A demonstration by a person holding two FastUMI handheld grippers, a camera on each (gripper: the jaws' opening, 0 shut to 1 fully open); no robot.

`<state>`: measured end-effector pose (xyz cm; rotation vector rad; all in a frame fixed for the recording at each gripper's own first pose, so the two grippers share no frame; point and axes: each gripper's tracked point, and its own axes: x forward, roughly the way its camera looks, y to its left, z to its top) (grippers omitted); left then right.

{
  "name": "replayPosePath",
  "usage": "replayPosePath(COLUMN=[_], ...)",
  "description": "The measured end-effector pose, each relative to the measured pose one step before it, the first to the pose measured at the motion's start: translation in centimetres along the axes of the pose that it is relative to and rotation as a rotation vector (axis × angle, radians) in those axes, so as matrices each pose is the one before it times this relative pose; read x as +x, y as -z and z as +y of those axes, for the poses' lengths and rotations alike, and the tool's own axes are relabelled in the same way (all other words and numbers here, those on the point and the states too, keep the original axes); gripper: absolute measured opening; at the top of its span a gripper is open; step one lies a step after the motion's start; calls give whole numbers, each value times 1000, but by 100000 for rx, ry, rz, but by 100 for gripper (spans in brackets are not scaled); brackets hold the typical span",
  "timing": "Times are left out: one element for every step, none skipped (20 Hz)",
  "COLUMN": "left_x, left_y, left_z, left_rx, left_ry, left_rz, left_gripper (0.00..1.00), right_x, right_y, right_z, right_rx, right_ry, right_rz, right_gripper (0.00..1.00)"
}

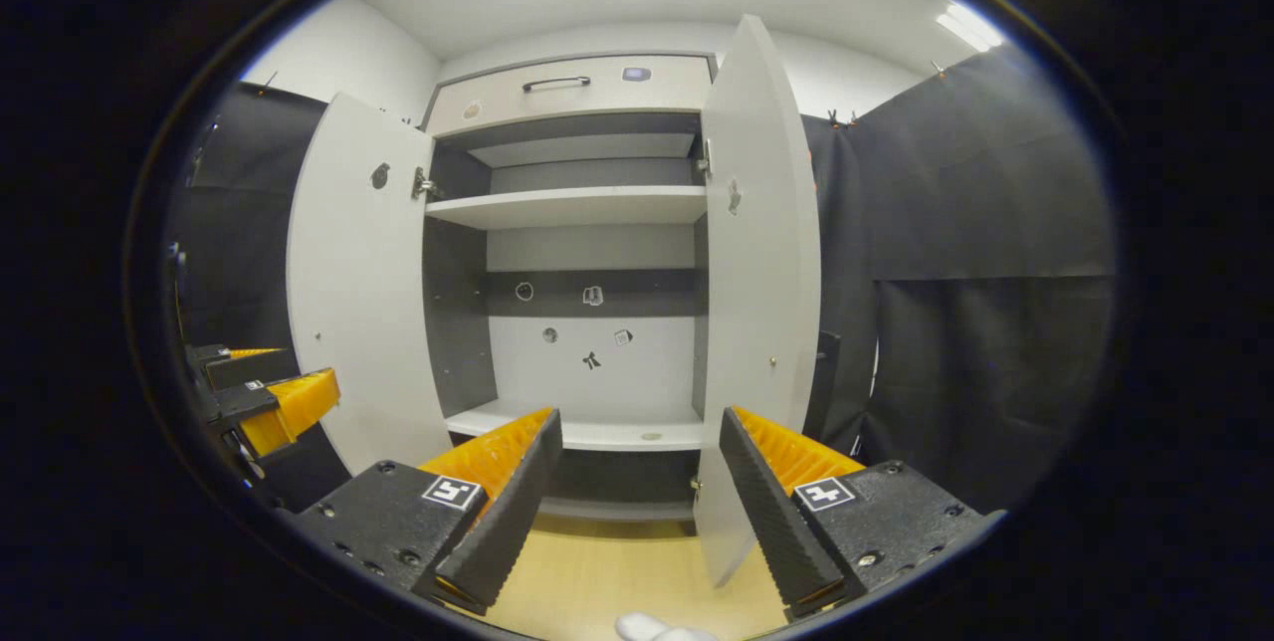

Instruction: Open the right door of the double-door shoe cabinet with the right hand, and open the left door with the left hand.

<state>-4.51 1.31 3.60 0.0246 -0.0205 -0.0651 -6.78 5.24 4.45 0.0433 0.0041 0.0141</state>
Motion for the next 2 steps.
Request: replayPosePath(left_x=[-155,-170], left_y=[-67,-18], left_z=[-22,-48], left_rx=[58,180], left_ry=[-151,-227], left_rz=[-53,-163], left_gripper=[96,96], right_x=[-129,-93], right_y=[0,-68], right_z=[-85,-41], right_rx=[163,192], right_ry=[-133,-199], right_rz=[-25,-229], right_gripper=[99,99])
